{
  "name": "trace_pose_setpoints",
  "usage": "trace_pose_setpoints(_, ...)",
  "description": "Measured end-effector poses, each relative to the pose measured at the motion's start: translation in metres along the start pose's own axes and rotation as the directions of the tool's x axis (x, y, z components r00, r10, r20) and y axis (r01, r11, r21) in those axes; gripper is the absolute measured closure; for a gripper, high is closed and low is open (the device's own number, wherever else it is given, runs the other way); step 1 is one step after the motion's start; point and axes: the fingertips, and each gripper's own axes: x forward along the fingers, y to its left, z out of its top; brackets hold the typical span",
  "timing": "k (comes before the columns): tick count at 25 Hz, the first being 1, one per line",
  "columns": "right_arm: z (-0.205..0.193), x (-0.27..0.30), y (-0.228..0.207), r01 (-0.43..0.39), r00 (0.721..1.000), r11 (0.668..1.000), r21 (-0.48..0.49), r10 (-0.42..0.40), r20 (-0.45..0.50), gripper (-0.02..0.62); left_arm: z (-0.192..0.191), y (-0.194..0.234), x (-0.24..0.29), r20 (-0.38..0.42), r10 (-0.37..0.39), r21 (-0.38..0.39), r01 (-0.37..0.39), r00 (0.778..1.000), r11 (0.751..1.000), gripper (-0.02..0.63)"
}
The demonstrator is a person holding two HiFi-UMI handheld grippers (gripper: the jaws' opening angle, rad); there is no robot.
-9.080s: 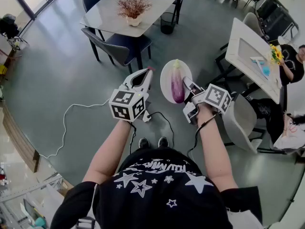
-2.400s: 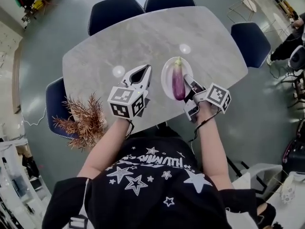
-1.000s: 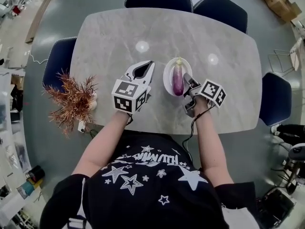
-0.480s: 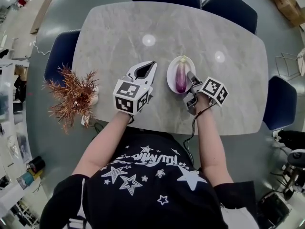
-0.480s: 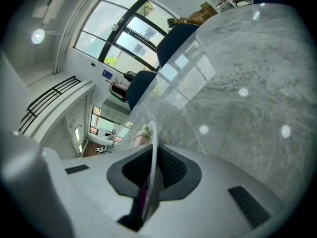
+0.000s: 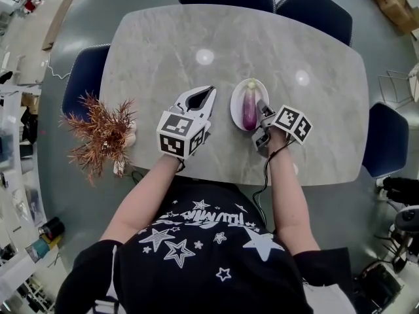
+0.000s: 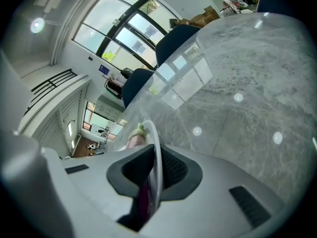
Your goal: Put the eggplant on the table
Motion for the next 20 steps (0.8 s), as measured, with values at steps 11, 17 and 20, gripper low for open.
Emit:
trace_pose_setpoints(11,-0.006,0.0,-0.005,0.048,0.999,0.998,-0.04,-0.048,-0.017,0.561,-0.006,-0.004,-0.005,-0.006,-0.01,-0.008,0.01,1.0,1.0,0.599)
trace_pose_setpoints(17,-0.009,-0.003,-0.01,0.079,0.997,0.994,-0.082,-0.08,-0.012,0.531,-0.007,-0.006,-0.011,-0.004,-0.012,-0.001,0.012,1.0,1.0,0.598)
trace_pose_setpoints(20,-0.01,-0.007,-0.013,0.114,0.993,0.986,-0.121,-0.115,0.0,0.531,-0.007,-0.007,-0.015,-0.003,-0.011,0.003,0.011,1.0,1.0,0.598)
